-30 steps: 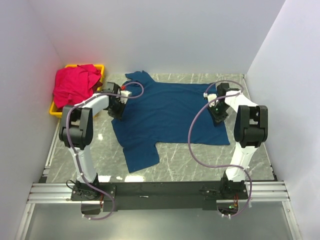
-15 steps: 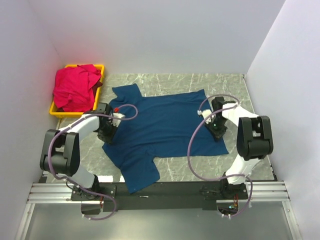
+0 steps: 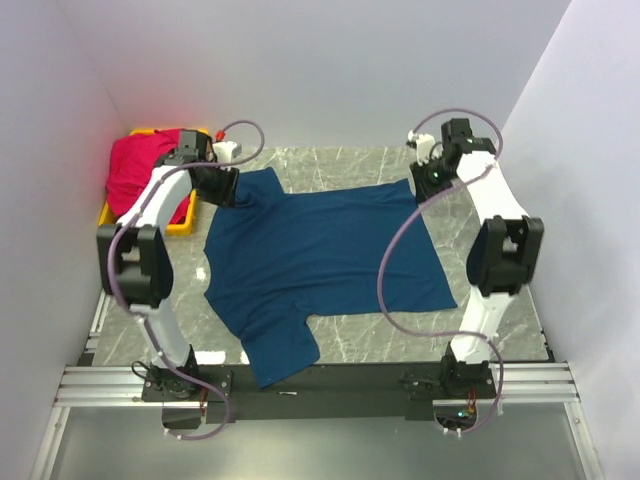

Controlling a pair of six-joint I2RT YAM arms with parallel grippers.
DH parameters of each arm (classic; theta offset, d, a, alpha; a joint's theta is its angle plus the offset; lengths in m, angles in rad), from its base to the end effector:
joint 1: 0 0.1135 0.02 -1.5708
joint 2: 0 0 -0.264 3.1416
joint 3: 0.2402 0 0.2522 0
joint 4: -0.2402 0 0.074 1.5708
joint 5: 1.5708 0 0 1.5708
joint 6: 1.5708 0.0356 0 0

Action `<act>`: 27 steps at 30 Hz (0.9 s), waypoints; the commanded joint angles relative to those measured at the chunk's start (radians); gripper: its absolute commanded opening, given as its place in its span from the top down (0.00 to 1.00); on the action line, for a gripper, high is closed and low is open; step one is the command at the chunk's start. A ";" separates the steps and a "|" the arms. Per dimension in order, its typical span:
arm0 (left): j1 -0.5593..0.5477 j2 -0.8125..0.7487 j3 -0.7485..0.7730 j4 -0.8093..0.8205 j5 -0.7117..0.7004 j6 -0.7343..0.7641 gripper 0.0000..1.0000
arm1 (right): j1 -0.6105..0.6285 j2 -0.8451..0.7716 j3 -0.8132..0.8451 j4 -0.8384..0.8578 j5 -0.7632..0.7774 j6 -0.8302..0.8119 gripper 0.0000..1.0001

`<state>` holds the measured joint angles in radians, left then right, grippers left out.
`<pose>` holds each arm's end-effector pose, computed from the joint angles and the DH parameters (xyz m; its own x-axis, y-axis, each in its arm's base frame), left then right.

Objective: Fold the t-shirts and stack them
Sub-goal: Flatten the tshirt out

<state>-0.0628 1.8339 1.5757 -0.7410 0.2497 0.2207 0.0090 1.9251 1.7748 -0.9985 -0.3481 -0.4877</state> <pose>0.3982 -0.0339 0.2726 -0.7765 0.2614 -0.5734 0.3733 0.9239 -0.0844 0.4067 0.0158 0.2857 -0.7365 -0.4471 -0.5077 -0.5584 0.8254 0.0830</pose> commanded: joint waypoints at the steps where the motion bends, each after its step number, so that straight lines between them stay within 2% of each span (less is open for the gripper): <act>1: -0.002 0.103 0.050 0.006 0.049 -0.058 0.49 | 0.019 0.142 0.118 0.047 0.013 0.104 0.76; 5: -0.002 0.178 0.154 0.031 0.069 -0.104 0.48 | 0.032 0.187 0.135 0.181 0.084 0.188 0.83; 8: -0.003 0.231 0.210 0.043 0.086 -0.130 0.46 | 0.034 0.238 0.173 0.285 0.141 0.247 0.82; 11: -0.009 0.278 0.248 0.022 0.094 -0.136 0.44 | 0.032 0.307 0.248 0.320 0.185 0.287 0.77; 16: -0.026 0.255 0.172 0.042 0.085 -0.120 0.39 | 0.034 0.383 0.322 0.386 0.254 0.351 0.70; 23: -0.038 0.220 0.106 0.060 0.095 -0.129 0.38 | 0.032 0.483 0.425 0.408 0.219 0.432 0.61; 27: -0.045 0.214 0.092 0.058 0.092 -0.127 0.35 | 0.032 0.503 0.419 0.416 0.213 0.452 0.60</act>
<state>-0.1020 2.1139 1.6714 -0.7006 0.3180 0.1078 0.0414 2.4145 2.1708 -0.6136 -0.1360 -0.0792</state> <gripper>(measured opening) 0.640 0.399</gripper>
